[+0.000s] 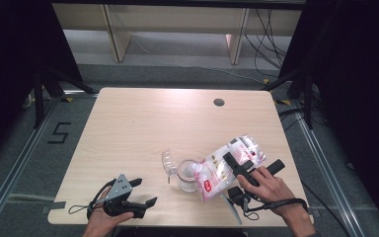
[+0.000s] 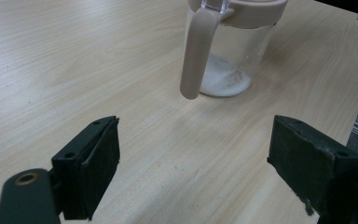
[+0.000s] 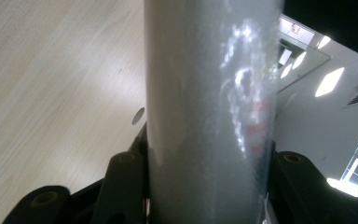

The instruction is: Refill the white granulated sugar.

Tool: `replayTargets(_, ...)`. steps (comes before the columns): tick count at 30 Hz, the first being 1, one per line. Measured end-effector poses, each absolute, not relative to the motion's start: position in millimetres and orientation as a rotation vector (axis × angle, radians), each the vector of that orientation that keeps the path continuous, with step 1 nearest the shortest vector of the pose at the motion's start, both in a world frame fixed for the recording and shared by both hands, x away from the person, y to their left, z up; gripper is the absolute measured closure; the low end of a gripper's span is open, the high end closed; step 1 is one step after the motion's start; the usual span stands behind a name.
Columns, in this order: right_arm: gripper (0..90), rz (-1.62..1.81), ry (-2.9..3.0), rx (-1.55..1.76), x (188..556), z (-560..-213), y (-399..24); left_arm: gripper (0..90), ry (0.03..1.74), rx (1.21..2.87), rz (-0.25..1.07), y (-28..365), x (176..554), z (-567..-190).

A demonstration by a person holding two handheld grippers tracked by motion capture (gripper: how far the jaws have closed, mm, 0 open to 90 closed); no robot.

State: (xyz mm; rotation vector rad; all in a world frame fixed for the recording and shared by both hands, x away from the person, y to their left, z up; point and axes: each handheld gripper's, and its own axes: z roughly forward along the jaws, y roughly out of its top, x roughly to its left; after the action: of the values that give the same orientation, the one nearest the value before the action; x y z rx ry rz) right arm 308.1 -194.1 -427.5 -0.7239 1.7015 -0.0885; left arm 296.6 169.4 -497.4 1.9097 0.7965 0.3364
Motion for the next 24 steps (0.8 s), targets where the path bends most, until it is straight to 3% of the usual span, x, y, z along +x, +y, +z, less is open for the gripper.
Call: replayTargets(24,61.9,-0.121,1.678,-0.757,307.6,-426.3,-192.7,16.1,0.818,1.904,0.330,169.5,295.2,-497.0)
